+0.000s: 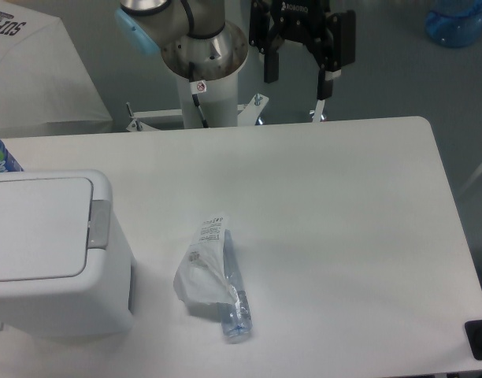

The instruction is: Open the trash can

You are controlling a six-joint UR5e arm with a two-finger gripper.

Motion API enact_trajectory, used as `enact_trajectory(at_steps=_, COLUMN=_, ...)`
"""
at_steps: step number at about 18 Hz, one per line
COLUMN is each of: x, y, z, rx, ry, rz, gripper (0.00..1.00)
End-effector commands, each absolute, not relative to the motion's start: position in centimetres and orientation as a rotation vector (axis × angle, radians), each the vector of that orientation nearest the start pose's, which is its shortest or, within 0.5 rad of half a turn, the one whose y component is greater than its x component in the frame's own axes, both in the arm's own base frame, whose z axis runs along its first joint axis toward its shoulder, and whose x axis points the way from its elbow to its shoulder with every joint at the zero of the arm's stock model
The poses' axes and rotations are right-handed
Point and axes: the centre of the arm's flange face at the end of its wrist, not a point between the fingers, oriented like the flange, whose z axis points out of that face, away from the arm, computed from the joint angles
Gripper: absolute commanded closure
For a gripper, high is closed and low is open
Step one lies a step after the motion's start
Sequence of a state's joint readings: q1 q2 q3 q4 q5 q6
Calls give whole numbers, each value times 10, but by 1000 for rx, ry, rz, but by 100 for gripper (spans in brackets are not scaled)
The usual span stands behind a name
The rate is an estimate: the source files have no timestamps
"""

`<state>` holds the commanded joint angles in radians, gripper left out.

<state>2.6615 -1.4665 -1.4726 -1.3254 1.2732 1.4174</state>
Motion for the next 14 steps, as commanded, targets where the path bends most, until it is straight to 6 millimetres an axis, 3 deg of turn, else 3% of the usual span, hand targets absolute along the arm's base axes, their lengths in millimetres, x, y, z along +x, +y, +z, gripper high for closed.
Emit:
enact_trajectory(at_steps=5, x=-342, y=363, z=622, rx=-2634, ry=524, rz=454, gripper=0)
enact_trajectory(at_steps=14, x=-346, y=378, z=626, rx=-2610, ry=307, rz=439, gripper=0)
